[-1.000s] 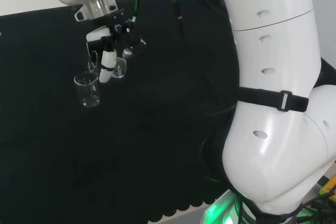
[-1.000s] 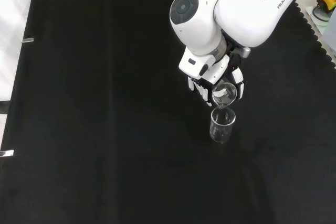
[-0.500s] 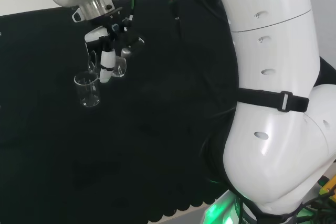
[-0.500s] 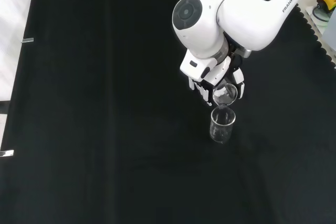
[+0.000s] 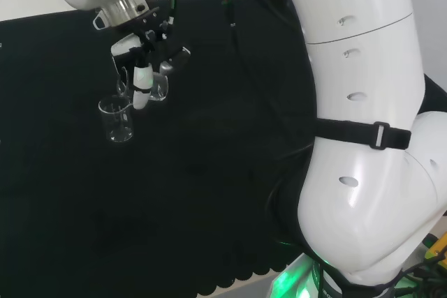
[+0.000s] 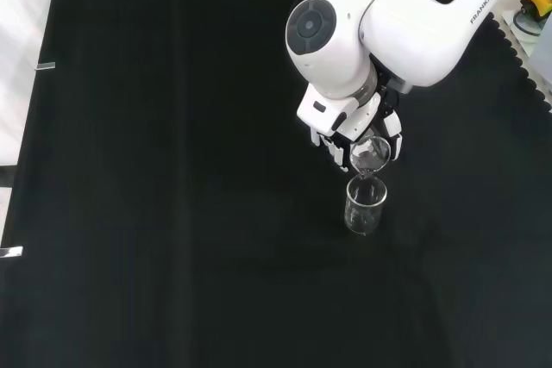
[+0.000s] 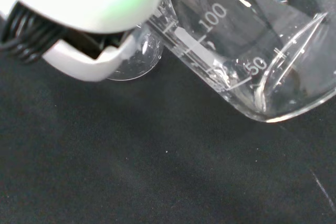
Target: Pour the water from the handheld beaker into the one on the table.
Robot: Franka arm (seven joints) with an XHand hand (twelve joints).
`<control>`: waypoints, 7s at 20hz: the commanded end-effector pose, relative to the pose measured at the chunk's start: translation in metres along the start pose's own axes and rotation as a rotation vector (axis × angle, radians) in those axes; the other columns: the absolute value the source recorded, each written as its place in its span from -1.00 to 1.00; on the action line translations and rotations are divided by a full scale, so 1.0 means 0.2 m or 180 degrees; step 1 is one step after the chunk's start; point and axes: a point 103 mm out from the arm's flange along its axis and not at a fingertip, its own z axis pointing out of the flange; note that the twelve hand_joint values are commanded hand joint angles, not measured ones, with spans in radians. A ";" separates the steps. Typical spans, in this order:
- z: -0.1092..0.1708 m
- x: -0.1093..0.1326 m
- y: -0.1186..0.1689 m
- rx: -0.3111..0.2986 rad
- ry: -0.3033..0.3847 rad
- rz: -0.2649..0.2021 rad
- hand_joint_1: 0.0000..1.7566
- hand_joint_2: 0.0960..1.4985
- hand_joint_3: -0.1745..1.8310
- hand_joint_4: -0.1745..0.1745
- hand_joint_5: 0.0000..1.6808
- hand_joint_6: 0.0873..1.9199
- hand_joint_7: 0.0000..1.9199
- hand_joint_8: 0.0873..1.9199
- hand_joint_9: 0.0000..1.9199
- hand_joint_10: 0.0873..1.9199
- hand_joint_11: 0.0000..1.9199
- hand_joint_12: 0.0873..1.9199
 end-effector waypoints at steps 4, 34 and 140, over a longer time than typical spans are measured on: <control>-0.02 0.01 0.00 0.0073 -0.0105 0.0032 0.51 -0.33 -0.13 -1.00 0.76 -0.82 0.66 -1.00 0.76 -1.00 0.14 -0.14; -0.05 0.07 0.02 0.0346 -0.0406 0.0125 0.52 -0.34 -0.12 -1.00 0.77 -0.82 0.67 -1.00 0.77 -1.00 0.18 -0.16; -0.16 0.21 0.08 0.1119 -0.1100 0.0368 0.52 -0.33 -0.13 -1.00 0.76 -0.82 0.67 -1.00 0.78 -1.00 0.24 -0.23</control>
